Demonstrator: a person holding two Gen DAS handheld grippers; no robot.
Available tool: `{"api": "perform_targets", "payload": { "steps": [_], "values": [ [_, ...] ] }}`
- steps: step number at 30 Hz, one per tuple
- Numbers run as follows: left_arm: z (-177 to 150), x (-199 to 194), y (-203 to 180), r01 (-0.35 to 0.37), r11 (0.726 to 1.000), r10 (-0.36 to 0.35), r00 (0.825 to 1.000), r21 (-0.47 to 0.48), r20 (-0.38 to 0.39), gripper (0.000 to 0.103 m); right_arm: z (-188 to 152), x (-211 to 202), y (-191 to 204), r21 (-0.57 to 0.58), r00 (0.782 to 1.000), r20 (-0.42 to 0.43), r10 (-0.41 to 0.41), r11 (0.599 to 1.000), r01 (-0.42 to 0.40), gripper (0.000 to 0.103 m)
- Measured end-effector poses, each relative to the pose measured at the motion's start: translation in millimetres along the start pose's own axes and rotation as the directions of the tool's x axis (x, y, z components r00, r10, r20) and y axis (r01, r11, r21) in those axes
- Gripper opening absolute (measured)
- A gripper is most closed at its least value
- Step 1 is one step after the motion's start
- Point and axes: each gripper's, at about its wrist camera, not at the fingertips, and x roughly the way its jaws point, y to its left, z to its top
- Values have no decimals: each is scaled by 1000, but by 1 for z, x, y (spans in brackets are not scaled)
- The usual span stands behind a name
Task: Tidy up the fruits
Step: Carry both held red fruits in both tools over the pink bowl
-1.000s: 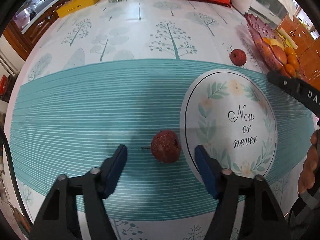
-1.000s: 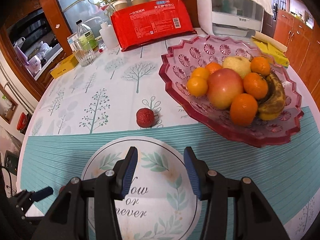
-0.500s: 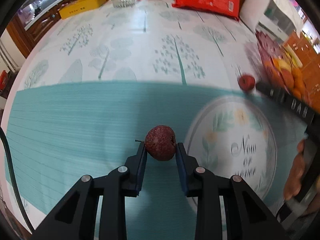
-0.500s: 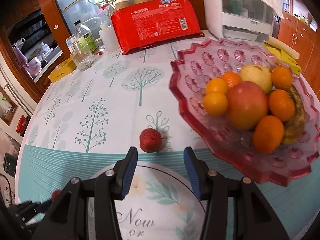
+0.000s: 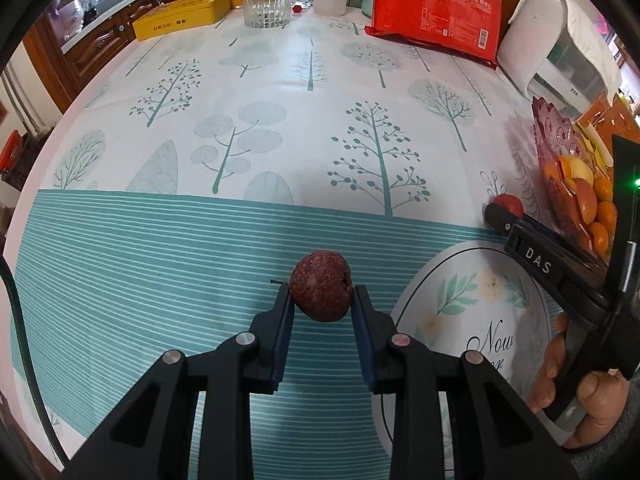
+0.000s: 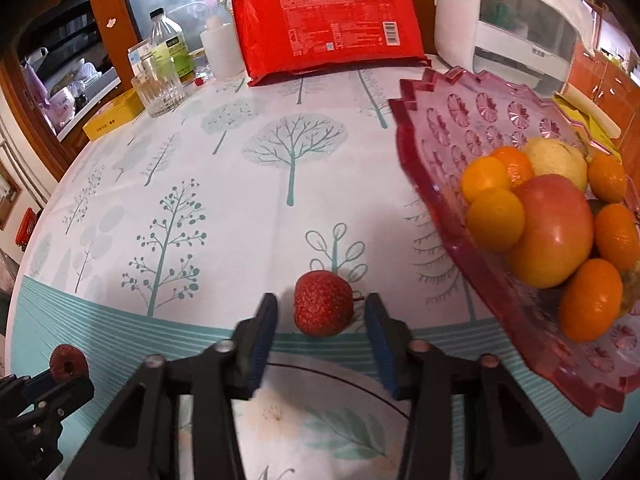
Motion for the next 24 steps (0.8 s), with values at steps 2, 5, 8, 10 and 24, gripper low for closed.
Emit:
{"api": "perform_targets", "payload": {
  "steps": [2, 5, 8, 10, 24],
  "values": [
    [0, 0, -1, 0, 1000, 0, 1000, 5, 0, 27, -1, 0, 1, -12, 1000, -1, 3, 1000, -3, 29],
    [-1, -2, -4, 4, 1000, -4, 1000, 11, -1, 28, -4, -3, 1, -16, 1000, -3, 11, 1000, -11, 29],
    [-1, -5, -9, 9, 1000, -9, 1000, 27, 1, 28, -7, -12, 0, -17, 1000, 4, 20, 1000, -20, 29],
    [-2, -8, -13, 9, 999, -9, 1000, 43, -2, 27, -10, -25, -1, -10, 999, 20, 42, 999, -42, 29],
    [22, -62, -104, 67, 970, -85, 994, 233, 71, 27, -11, -145, -52, 59, 967, 248, 56, 996, -72, 29]
  ]
}}
